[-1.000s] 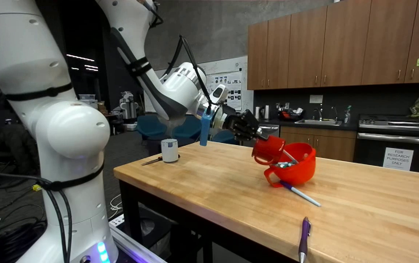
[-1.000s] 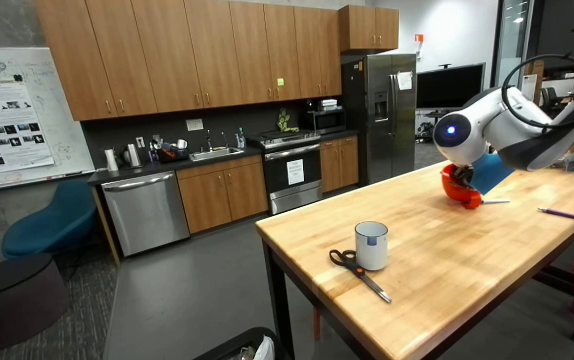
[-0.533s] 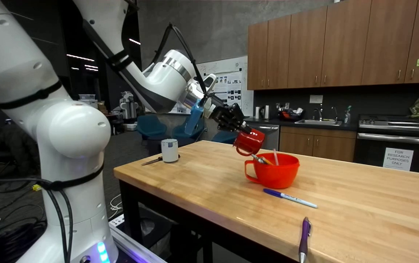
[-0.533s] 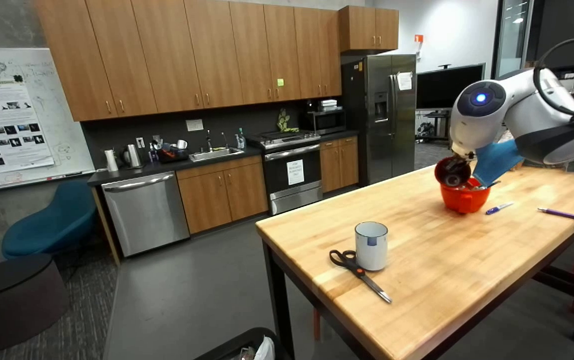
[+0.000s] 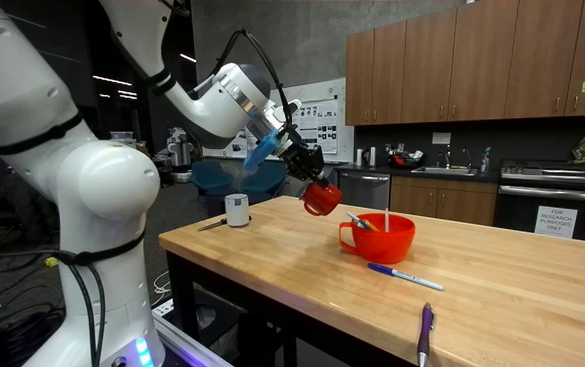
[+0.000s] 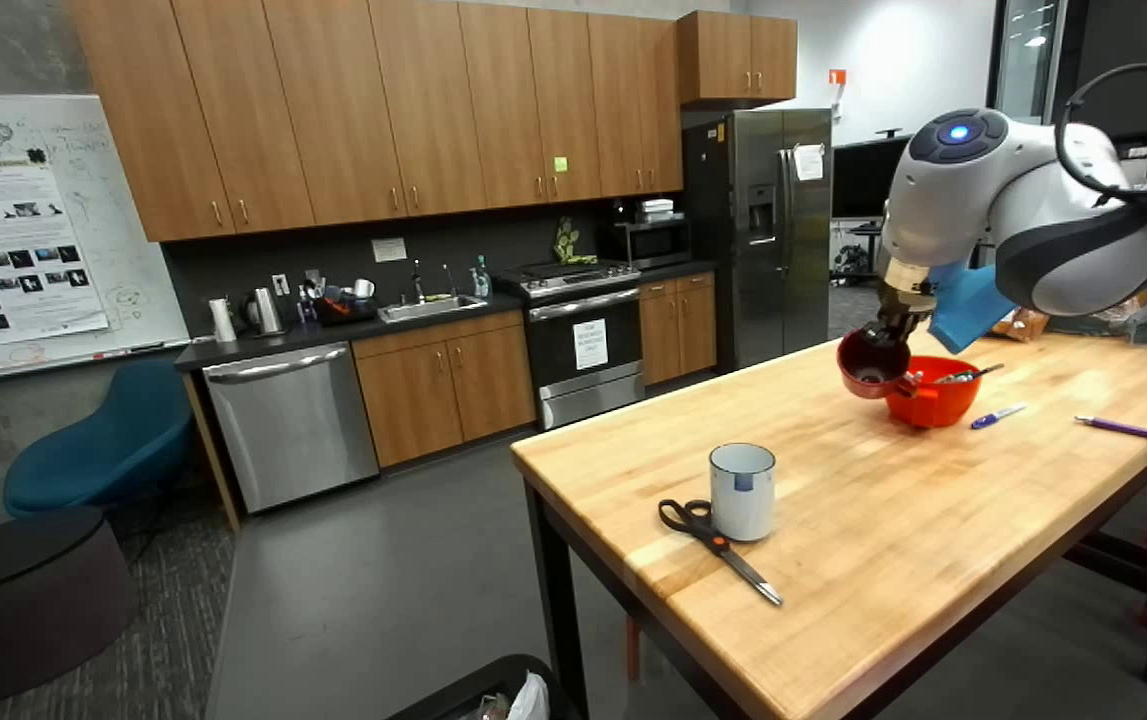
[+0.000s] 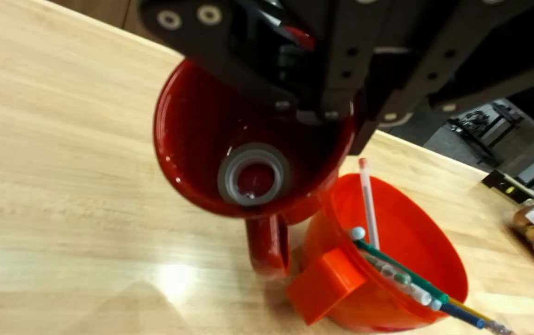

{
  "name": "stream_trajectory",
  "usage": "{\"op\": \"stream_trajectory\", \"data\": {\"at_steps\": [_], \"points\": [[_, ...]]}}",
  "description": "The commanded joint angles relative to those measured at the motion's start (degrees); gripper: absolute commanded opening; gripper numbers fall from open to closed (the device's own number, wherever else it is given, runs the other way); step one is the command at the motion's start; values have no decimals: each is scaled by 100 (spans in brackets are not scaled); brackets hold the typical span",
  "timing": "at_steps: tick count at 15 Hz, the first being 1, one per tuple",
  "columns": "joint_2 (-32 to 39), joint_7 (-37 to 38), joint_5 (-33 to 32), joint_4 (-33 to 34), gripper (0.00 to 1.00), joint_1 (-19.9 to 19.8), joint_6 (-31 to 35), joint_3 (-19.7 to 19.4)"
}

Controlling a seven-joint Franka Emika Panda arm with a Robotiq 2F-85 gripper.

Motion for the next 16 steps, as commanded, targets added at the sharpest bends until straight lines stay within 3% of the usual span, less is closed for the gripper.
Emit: {"op": "stream_trajectory", "data": {"at_steps": [1, 7, 13, 14, 16], "points": [[-37, -1275, 1153, -3, 2, 730, -654, -196], [-25, -2617, 2597, -17, 2, 1697, -2458, -113], [-32, -3851, 3705, -35, 2, 2333, -3663, -154], [48, -4360, 4169, -29, 2, 1715, -3627, 499], [37, -4946, 4635, 68, 2, 1644, -3862, 611]]}}
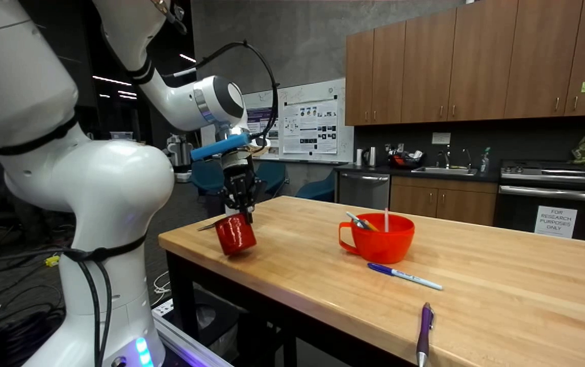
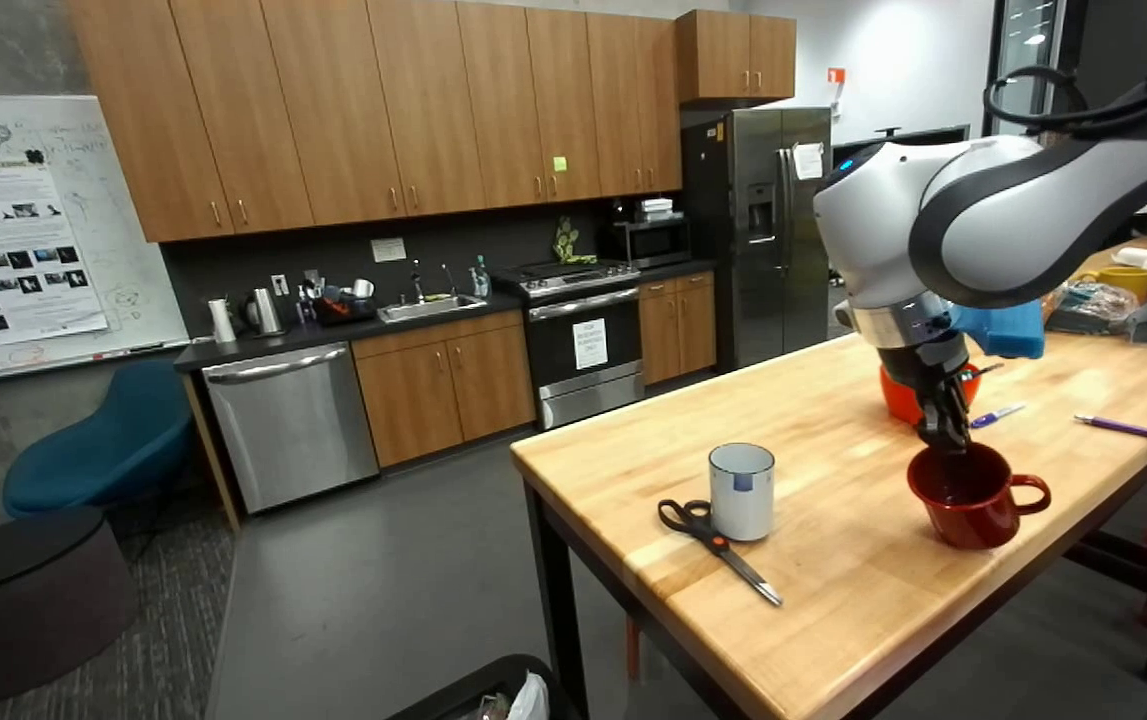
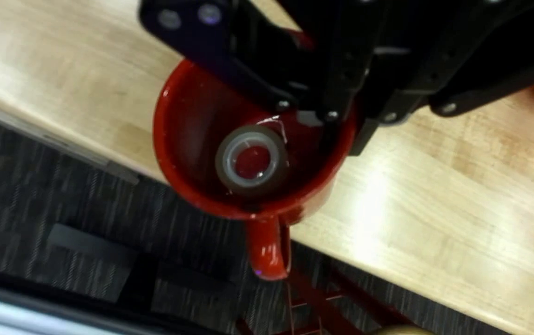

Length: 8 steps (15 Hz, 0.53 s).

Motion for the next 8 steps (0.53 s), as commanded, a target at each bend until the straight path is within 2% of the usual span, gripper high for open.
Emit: {"op": "stream_trajectory", "data": {"at_steps": [1, 4, 8], "points": [[44, -1135, 822, 149, 2, -446, -349, 469], [73, -1769, 1327, 307, 2, -606, -647, 600], [27, -2437, 1691, 439, 2, -711, -803, 570]]}}
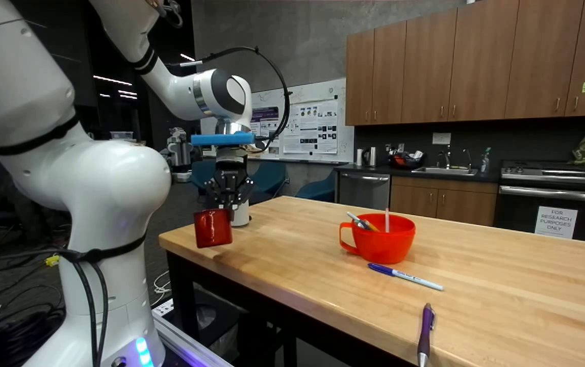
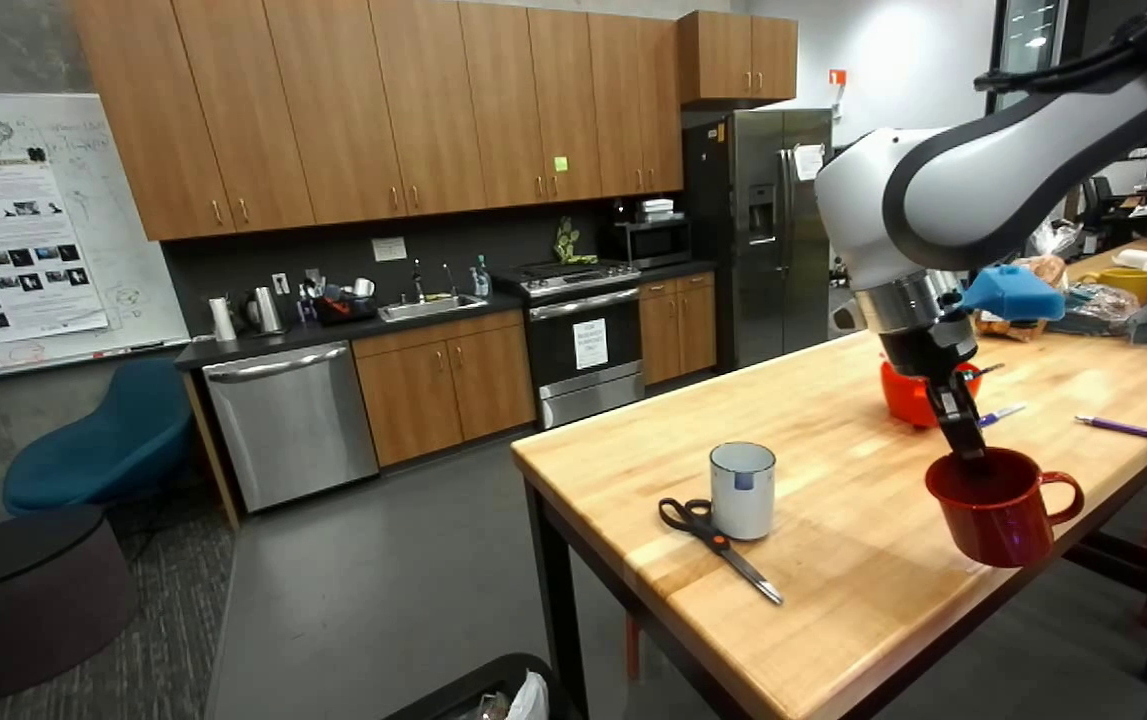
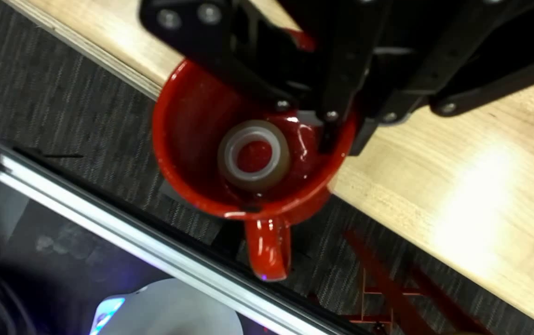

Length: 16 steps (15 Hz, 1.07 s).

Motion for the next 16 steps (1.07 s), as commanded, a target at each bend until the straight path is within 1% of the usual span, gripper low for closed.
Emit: {"op": "stream_trajectory", "data": {"at_steps": [1, 5, 9, 12, 14, 16], "points": [[2, -656, 356, 234, 2, -144, -250, 46], [-74, -1184, 829, 342, 2, -92, -230, -24], [-166, -1530, 1298, 368, 2, -71, 10, -37], [-283, -1688, 1525, 255, 2, -50, 530, -7], [-409, -1834, 1638, 118, 2, 0, 995, 7], [-566, -1955, 1706, -104, 2, 90, 1596, 78]]}}
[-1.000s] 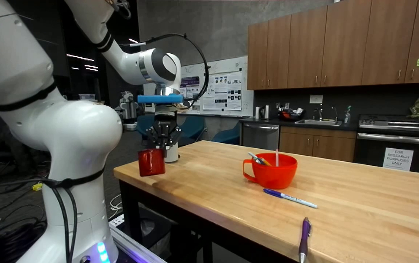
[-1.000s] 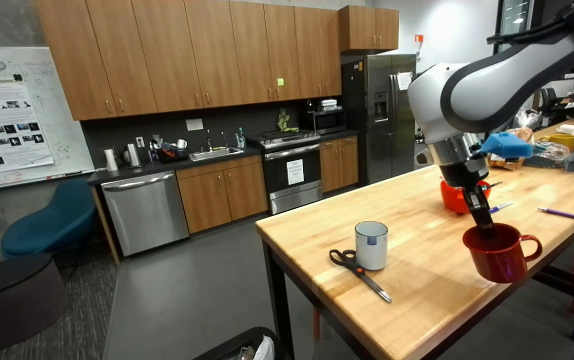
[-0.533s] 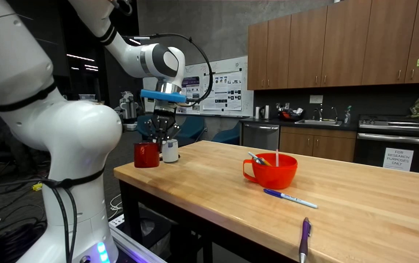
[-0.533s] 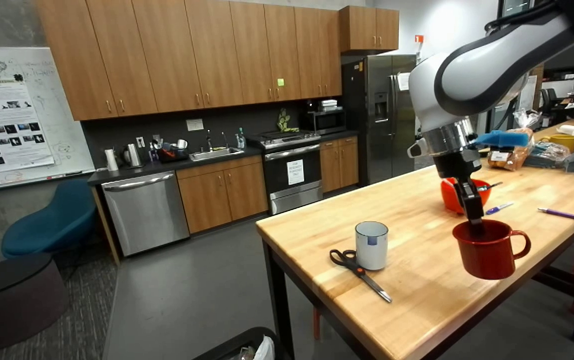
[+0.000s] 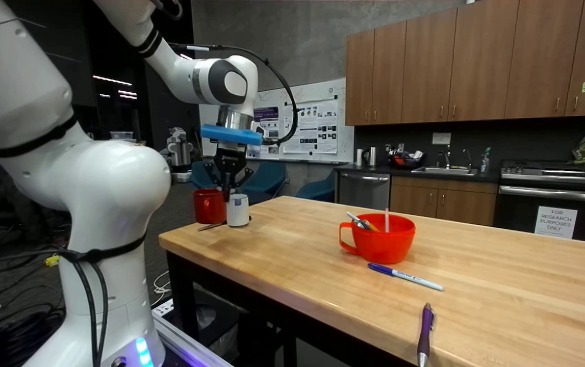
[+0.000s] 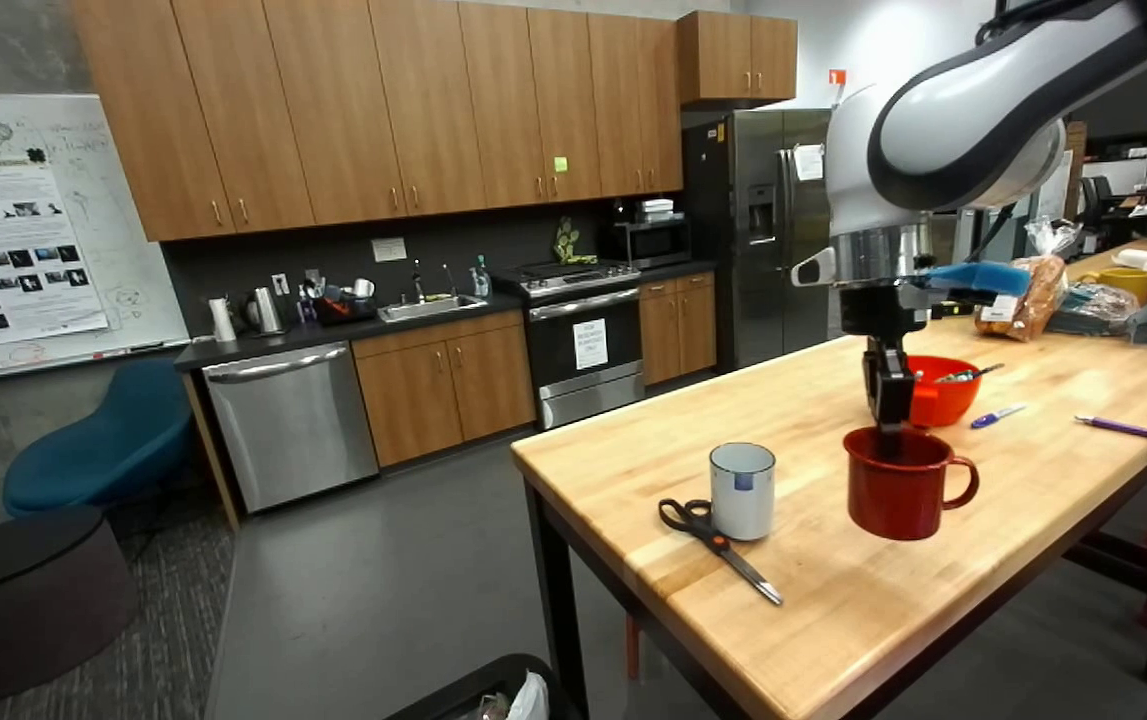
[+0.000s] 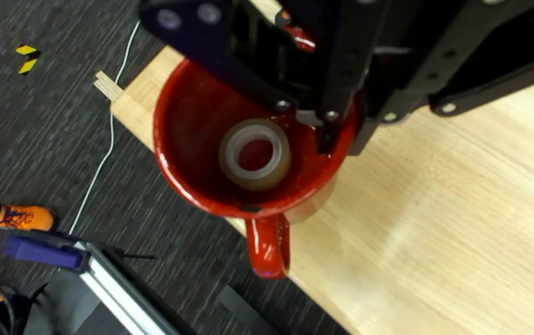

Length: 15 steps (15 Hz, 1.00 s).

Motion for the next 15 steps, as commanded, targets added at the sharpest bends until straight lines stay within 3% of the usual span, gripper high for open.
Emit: {"op": "stream_trajectory", "data": {"at_steps": [1, 3, 8, 12, 15], "points": [[-441, -305, 201, -433, 2, 170, 904, 121], [-554, -323, 230, -672, 2, 332, 1601, 233], [-4, -158, -14, -486, 2, 646, 2694, 488], [154, 123, -725, -483, 2, 445, 2976, 895], [201, 705, -1723, -483, 2, 0, 3168, 1289]]}}
